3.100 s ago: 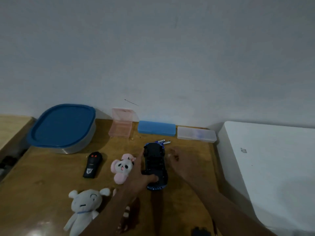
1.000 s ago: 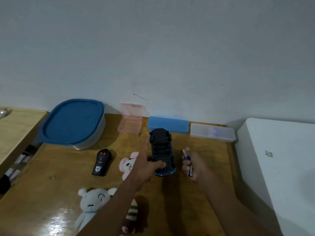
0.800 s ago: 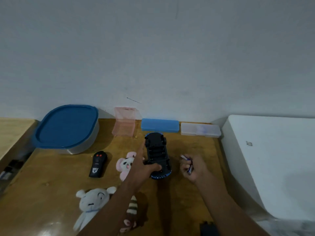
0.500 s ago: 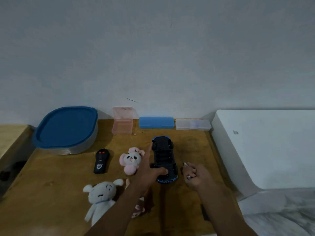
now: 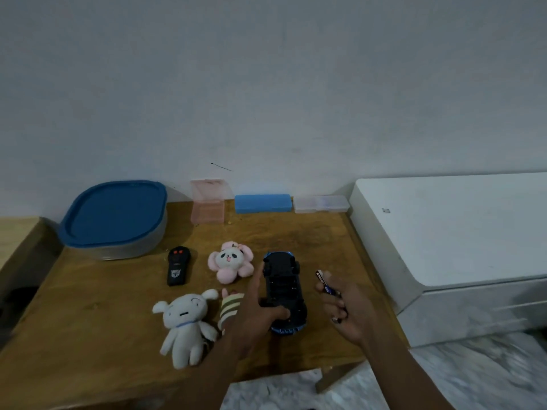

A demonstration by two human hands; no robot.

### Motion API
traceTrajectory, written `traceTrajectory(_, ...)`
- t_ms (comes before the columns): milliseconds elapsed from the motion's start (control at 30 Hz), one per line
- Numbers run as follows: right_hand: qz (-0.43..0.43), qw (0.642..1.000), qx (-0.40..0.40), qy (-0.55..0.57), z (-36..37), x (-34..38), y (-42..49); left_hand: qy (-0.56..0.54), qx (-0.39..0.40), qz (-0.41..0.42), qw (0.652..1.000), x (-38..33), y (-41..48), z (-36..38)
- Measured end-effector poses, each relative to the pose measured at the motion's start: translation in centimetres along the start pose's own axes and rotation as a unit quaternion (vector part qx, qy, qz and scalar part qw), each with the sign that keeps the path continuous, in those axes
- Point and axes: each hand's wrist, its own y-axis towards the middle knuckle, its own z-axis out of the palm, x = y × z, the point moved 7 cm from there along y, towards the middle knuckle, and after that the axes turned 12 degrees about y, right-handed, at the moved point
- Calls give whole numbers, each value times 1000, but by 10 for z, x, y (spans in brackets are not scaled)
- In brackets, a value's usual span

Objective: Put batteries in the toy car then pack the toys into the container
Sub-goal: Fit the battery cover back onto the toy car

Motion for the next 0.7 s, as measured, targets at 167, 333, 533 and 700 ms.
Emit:
traceTrajectory(167,-31,994,1,-106,7,15,-3,12,-3,23,1000,-14,1,10)
traceTrajectory(333,-36,979,-13,-199,4,35,5,37,-19,65,997,-43,6,26)
traceTrajectory(533,-23,985,-2,-168,-5,59,10,25,-40,54,997,-55,18,49)
traceTrajectory(700,-79,962,-45,-257,-14,72,14,10,-52,31,998,-44,21,57)
